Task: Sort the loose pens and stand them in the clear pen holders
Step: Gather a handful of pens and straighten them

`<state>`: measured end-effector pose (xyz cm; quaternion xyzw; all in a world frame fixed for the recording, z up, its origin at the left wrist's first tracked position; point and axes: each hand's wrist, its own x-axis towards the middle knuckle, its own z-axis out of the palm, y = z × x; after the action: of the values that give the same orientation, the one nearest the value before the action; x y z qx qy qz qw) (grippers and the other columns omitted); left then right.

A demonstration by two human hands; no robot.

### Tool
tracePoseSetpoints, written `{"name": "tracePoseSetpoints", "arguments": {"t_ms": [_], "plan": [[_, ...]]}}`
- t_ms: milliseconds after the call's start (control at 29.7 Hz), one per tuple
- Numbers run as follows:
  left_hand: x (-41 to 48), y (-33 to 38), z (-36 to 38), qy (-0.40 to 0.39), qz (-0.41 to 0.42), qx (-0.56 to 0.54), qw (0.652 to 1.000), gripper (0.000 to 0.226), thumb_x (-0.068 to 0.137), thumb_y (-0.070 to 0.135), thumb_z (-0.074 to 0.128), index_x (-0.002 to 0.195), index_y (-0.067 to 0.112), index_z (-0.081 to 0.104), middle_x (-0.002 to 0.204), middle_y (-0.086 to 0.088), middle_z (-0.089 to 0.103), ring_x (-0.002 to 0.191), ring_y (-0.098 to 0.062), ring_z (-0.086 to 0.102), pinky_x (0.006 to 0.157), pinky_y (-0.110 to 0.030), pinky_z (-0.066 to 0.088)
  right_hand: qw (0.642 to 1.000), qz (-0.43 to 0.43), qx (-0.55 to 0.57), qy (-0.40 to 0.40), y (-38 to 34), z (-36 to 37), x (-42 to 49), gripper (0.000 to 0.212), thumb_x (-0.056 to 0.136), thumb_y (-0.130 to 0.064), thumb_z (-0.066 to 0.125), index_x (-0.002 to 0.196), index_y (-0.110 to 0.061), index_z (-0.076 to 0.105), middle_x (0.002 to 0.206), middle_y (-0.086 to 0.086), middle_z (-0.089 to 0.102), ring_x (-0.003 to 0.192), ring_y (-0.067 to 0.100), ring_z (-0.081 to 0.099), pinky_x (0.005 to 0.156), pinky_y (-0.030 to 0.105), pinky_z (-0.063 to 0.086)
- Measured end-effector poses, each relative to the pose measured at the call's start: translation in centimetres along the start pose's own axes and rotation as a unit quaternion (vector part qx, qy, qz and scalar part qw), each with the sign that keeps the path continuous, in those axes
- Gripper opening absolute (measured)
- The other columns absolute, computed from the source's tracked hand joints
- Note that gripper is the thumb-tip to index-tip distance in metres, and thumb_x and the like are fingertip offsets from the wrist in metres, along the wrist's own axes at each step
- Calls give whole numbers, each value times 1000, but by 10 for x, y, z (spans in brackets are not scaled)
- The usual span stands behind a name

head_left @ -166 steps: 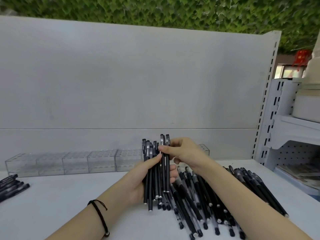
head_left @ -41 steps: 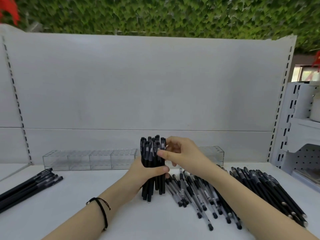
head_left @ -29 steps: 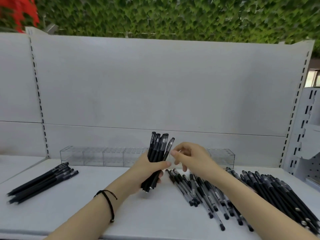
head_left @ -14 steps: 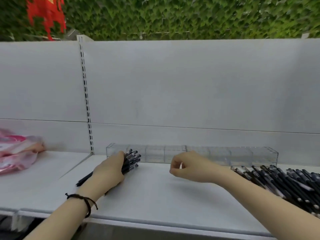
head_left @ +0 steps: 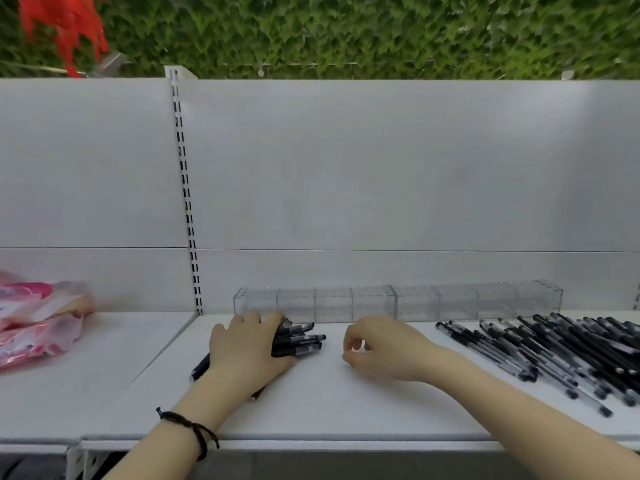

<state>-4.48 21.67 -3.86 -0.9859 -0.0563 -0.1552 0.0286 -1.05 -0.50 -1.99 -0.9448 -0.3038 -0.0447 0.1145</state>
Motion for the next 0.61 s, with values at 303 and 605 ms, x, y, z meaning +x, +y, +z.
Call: {"name": "tracePoseSetpoints", "arguments": {"t_ms": [303,605], "plan": [[2,7,1,68,50,35,996,53,95,58,38,142,38,26,134,3,49,125,-23,45,93,-38,36,999,38,-19,9,-7,6,-6,25,93,-38,47,112,-26,59,116,-8,55,105,13,51,82,28,39],[3,19,14,197,171,27,965,31,69,47,48,83,25,65,71,2,60,66,-26,58,59,-37,45,999,32,-32,18,7,7,-14,32,93,-41,48,121,-28,53,123,-6,52,115,15,49,93,32,43]]}}
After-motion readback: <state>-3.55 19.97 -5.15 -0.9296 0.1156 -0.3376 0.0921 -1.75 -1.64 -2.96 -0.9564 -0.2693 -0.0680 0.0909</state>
